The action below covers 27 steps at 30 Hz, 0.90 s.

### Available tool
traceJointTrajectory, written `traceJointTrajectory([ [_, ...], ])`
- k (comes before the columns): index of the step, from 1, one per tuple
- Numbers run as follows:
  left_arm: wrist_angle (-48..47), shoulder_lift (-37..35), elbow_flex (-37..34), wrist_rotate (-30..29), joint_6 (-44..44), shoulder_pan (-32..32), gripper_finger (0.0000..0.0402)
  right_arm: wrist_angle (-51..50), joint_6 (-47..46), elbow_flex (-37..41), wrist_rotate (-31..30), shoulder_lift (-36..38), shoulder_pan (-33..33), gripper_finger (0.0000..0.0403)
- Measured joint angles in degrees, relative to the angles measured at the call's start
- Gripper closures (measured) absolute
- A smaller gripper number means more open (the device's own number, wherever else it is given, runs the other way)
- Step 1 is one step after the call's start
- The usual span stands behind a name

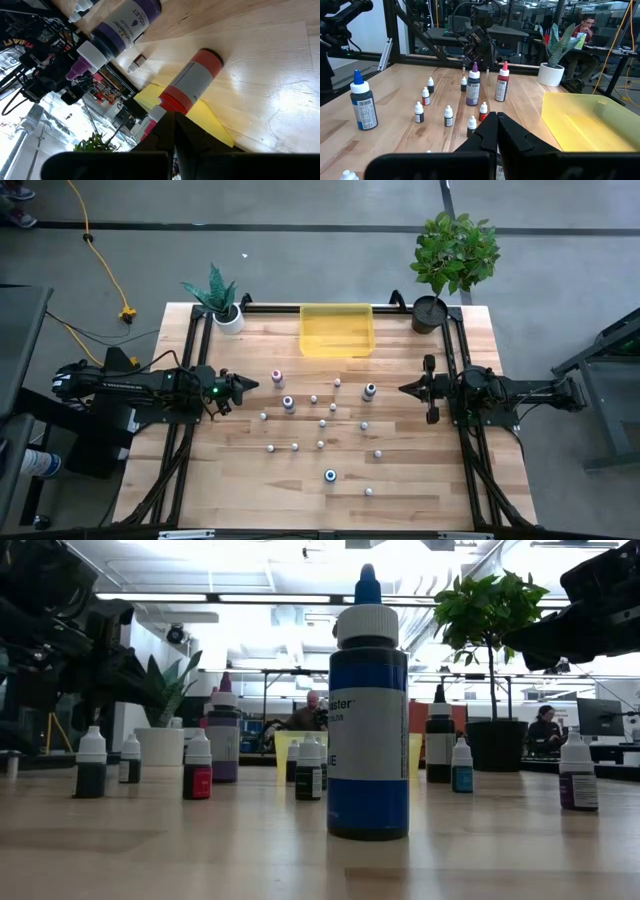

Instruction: Pick & Place food coloring

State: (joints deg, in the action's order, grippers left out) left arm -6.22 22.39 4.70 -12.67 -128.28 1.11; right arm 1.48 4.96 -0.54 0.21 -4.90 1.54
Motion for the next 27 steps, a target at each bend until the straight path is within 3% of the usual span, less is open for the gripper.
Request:
traceJointTrajectory([
  [27, 0.0, -0.01, -0.01, -0.62, 0.02, 0.01, 0.0401, 0.0, -0.01, 0.0, 0.0, 0.0, 0.0, 0.0402],
])
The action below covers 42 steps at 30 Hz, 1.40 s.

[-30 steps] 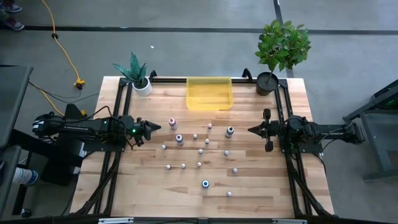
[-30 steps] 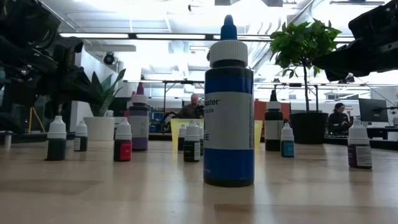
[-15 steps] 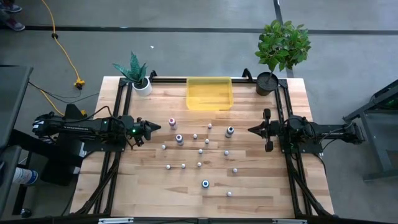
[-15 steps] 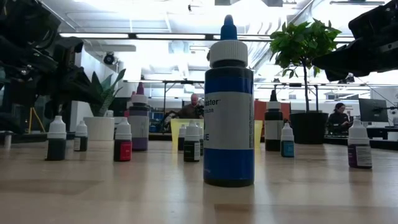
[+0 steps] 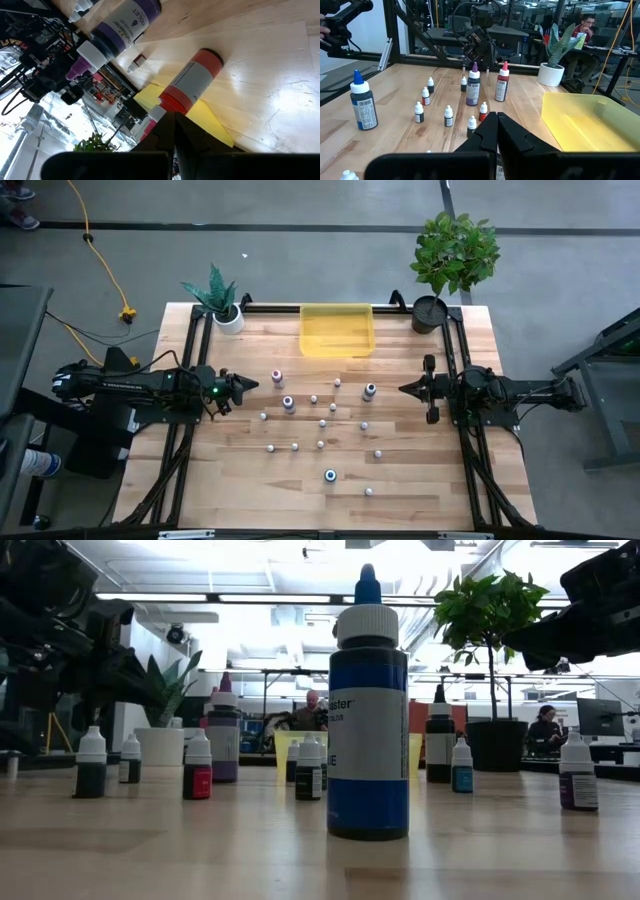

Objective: Pick & Place food coloring
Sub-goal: Put the large red food coloring bottle into the yellow bin

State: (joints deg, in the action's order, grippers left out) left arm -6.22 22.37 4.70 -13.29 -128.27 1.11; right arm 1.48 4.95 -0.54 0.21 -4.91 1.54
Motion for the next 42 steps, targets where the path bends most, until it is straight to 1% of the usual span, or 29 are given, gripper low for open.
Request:
traceJointTrajectory([
  [2, 0.0, 0.0, -0.01, -1.73, 0.0, -0.01, 0.0401, 0.0, 0.02, 0.0, 0.0, 0.0, 0.0, 0.0402],
  [4, -0.03, 0.02, 0.0, -2.08, 0.42, 0.01, 0.0401, 0.0, 0.0, 0.0, 0.0, 0.01, -0.01, 0.0402],
  [6, -0.73, 0.0, -0.01, -2.02, 5.96, 0.01, 0.0401, 0.0, 0.02, 0.0, 0.0, 0.0, 0.0, 0.0402],
  [8, -1.61, 0.02, 0.01, 0.1, 16.3, 0.01, 0.0401, 0.0, 0.02, 0.0, 0.0, 0.0, -0.02, 0.0402],
  [9, -1.87, 0.02, 0.01, 2.37, 22.74, 0.01, 0.0401, 0.0, 0.02, 0.0, 0.0, 0.0, 0.0, 0.0402],
  [13, -2.54, 0.0, 0.03, 13.71, 50.56, 0.01, 0.0401, 0.0, 0.02, 0.0, 0.0, 0.01, 0.0, 0.0402],
  [15, -1.9, 0.0, 0.03, 19.5, 62.88, 0.01, 0.0401, 0.0, 0.02, 0.0, 0.0, 0.01, 0.0, 0.0402],
  [19, 1.23, 0.02, 0.01, 29.27, 83.99, 0.01, 0.0401, 0.0, 0.02, 0.0, 0.0, 0.02, -0.01, 0.0402],
  [21, 3.25, 0.01, 0.01, 32.51, 92.2, 0.0, 0.0401, 0.0, 0.01, 0.0, 0.0, 0.02, 0.0, 0.0402],
  [22, 4.46, 0.0, 0.01, 33.45, 95.07, 0.01, 0.0401, 0.0, 0.02, 0.0, 0.0, 0.0, -0.01, 0.0402],
  [26, 9.99, 0.0, 0.01, 36.79, 100.89, 0.01, 0.0401, -0.01, 0.01, 0.0, 0.0, 0.0, 0.0, 0.0402],
  [31, 15.82, -0.18, 0.01, 39.43, 113.7, 0.01, 0.0401, 0.0, 0.02, 0.0, 0.0, 0.02, -0.02, 0.0402],
  [33, 17.13, -0.18, 0.01, 39.79, 117.59, 0.01, 0.0402, 0.0, 0.01, 0.0, 0.0, 0.01, -0.02, 0.0402],
  [37, 20.23, -0.18, 0.01, 39.8, 122.45, 0.01, 0.0401, 0.0, 0.0, 0.0, 0.0, 0.0, -0.02, 0.0402],
  [42, 25.45, -0.2, 0.01, 39.55, 132.32, 0.01, 0.0401, -0.01, 0.01, 0.0, 0.0, 0.0, -0.01, 0.0402],
])
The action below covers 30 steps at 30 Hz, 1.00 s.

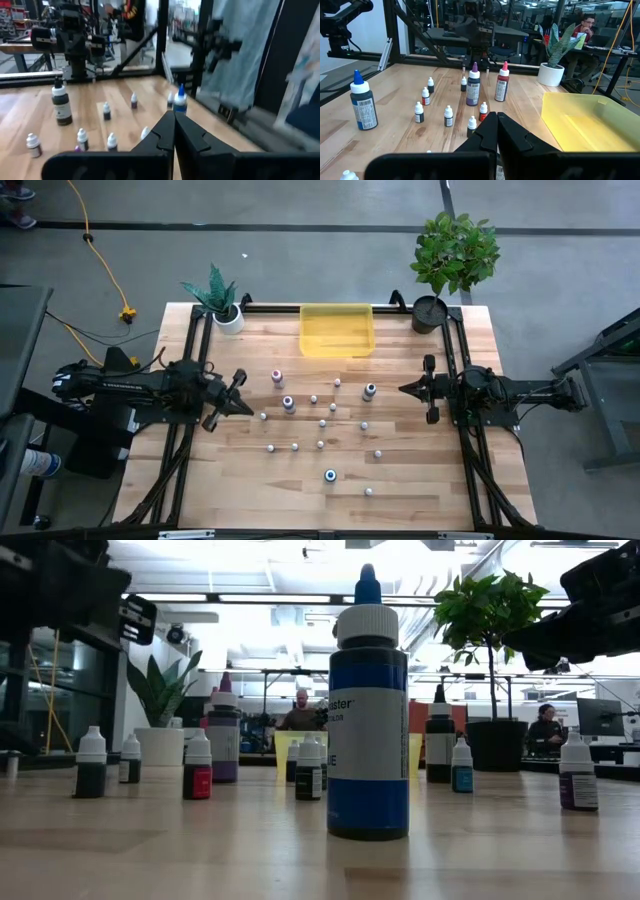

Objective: Pick & Place food coloring
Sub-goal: Put the large red food coloring bottle into the yellow bin

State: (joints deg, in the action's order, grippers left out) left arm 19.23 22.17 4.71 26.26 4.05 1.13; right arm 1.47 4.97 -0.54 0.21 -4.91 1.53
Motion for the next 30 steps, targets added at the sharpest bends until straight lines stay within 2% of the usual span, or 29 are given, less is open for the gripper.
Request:
traceJointTrajectory([
  [7, 0.55, 0.0, 0.0, -1.53, 3.96, 0.0, 0.0401, 0.01, 0.0, 0.0, 0.0, 0.01, -0.01, 0.0402],
  [13, 1.88, 0.0, 0.0, -1.6, 4.08, 0.0, 0.0401, 0.01, -0.02, 0.0, 0.0, 0.02, 0.01, 0.0402],
  [18, 2.5, 0.0, 0.0, -5.51, 4.44, 0.0, 0.0401, 0.01, 0.0, 0.0, 0.0, 0.02, 0.01, 0.0402],
  [30, 5.17, 0.0, 0.0, -13.0, 13.31, 0.0, 0.0401, 0.01, 0.01, 0.0, 0.0, 0.02, -0.01, 0.0402],
])
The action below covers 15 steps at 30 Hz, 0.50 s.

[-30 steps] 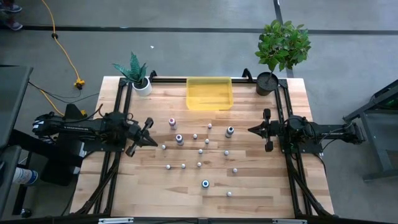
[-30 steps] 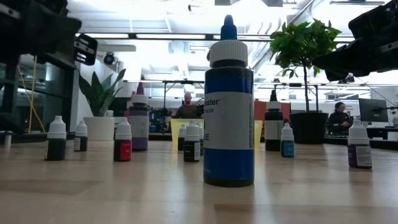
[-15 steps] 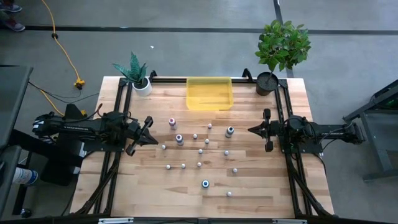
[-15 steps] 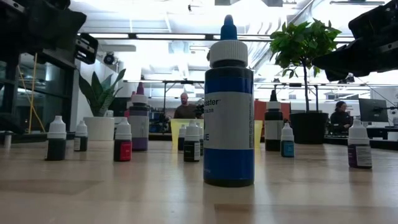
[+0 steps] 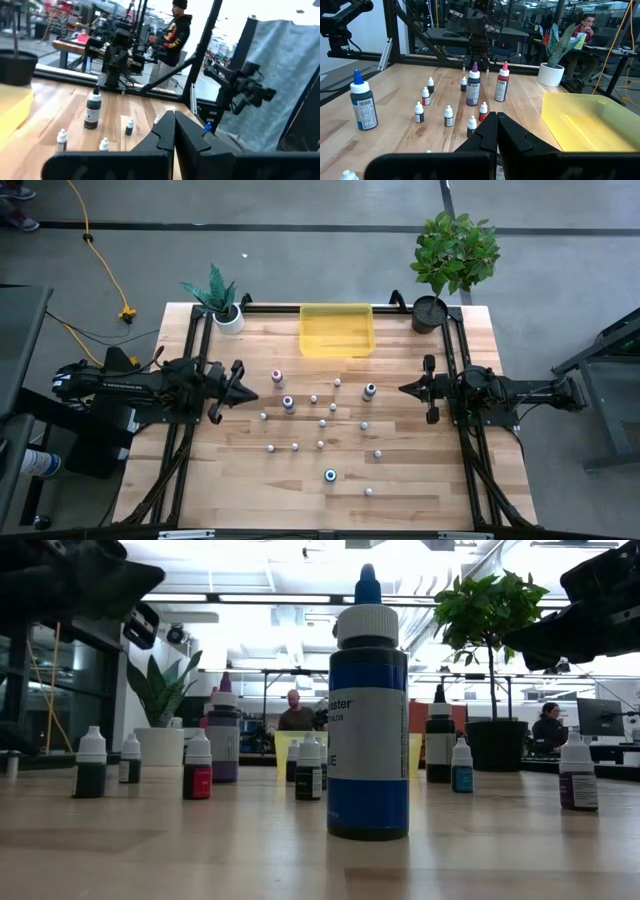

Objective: Pick & Place food coloring
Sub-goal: Put the large red food coloring bottle into the yellow bin

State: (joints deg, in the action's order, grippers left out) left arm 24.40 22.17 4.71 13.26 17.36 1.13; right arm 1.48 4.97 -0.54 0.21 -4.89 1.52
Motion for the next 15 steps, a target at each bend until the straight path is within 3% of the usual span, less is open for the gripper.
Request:
traceJointTrajectory([
  [15, -0.57, 0.0, 0.0, -5.93, 5.52, 0.0, 0.0401, 0.0, -0.02, 0.0, 0.0, 0.0, 0.02, 0.0402],
])
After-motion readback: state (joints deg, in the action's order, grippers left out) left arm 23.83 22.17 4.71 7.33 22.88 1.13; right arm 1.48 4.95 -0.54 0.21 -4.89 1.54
